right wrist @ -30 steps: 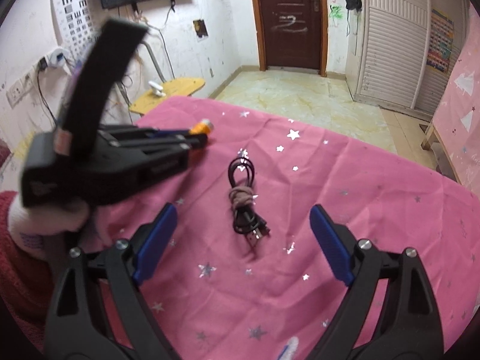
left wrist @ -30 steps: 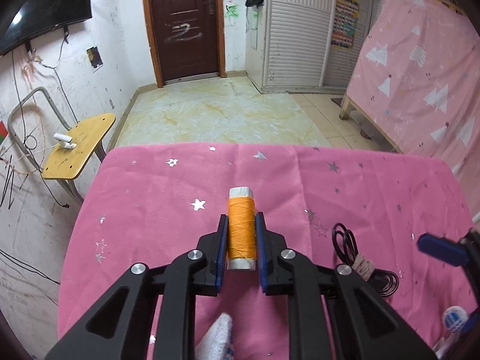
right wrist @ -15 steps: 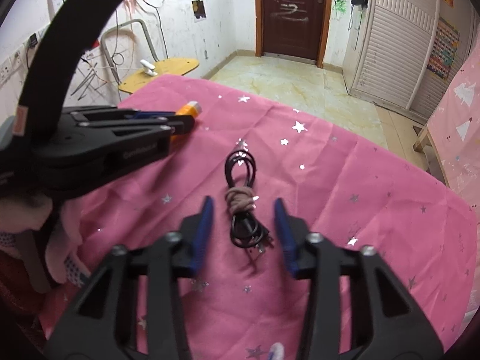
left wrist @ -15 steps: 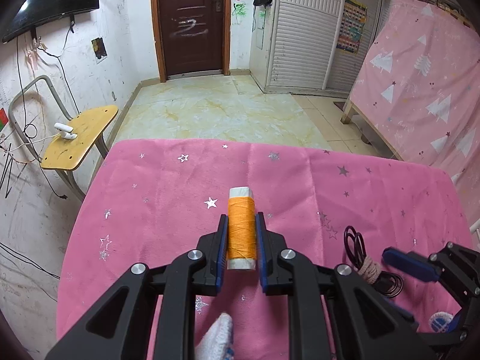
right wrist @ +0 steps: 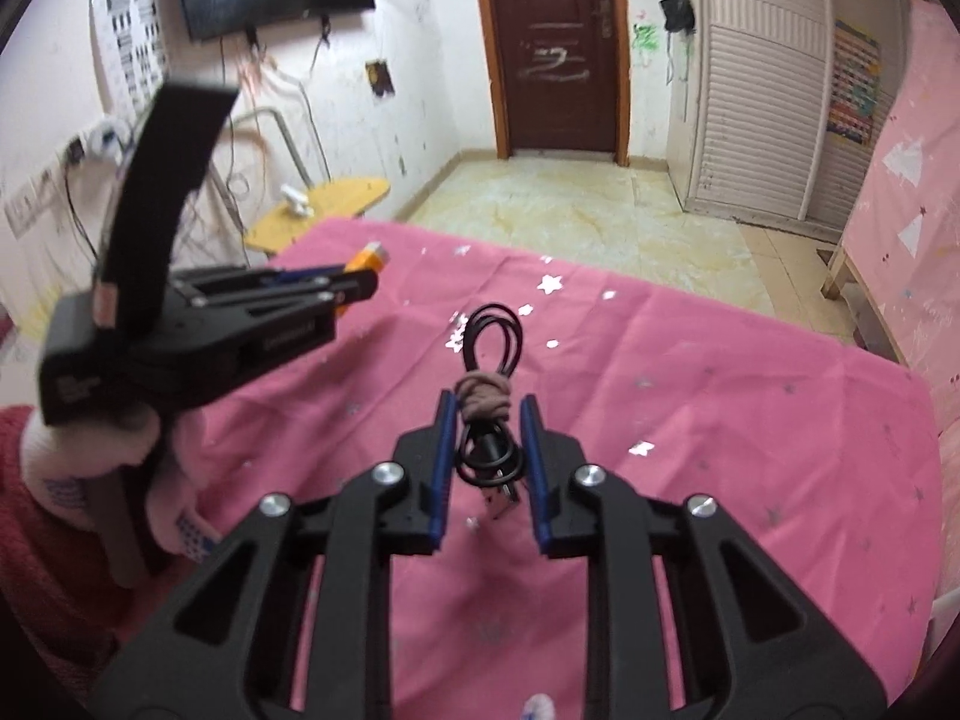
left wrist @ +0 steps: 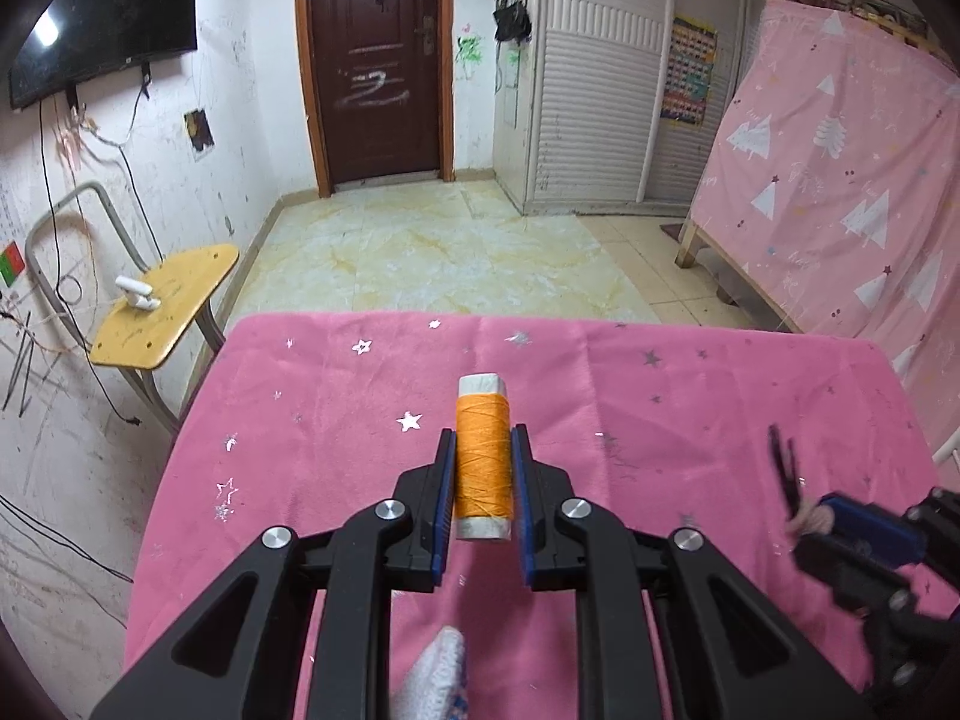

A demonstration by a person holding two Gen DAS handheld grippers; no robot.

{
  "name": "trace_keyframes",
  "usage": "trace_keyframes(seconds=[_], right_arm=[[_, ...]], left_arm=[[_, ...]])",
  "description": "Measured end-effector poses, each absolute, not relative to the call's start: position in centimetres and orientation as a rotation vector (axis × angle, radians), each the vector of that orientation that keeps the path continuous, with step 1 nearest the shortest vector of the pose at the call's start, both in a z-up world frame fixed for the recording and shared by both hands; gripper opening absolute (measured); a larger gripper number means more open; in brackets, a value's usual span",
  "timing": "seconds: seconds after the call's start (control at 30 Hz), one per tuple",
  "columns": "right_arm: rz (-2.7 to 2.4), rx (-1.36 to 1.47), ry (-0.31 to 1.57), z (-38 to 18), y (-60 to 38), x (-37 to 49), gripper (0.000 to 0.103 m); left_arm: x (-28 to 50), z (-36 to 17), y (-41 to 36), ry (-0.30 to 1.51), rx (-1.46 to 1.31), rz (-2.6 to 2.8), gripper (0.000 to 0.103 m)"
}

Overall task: Collect trash
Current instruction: 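Carry the thread spool and black cable over to the yellow bin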

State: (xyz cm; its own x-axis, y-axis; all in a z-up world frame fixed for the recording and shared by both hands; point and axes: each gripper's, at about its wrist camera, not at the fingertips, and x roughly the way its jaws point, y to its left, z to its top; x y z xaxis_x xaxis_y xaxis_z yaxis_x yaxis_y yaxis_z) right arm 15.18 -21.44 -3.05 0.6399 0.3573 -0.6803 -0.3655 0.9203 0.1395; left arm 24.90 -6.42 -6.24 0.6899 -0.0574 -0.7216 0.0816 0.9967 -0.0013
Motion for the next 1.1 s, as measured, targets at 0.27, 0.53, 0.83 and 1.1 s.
trace_keyframes(seconds=[0.27, 0.53, 0.83, 1.1], right_arm=[[0.377, 0.119, 0.678, -1.3, -26.6, 12.4, 0.02], [0.318, 0.191, 0.627, -0.9, -31.9, 10.0, 0.02], [0.212, 0.267, 0.537, -0.1, -39.3, 6.5, 0.02], [0.076, 0.334, 0.498, -1.0, -46.7, 2.8, 0.02]], left_arm=[[21.2, -4.8, -11.2, 0.772, 0.085, -0.153, 0.009], [17.7, -3.3, -17.7, 0.726, 0.158, -0.238, 0.009], [14.9, -2.5, -24.4, 0.709, 0.233, -0.322, 0.009], [12.2, -2.6, -30.2, 0.734, 0.261, -0.45, 0.009]])
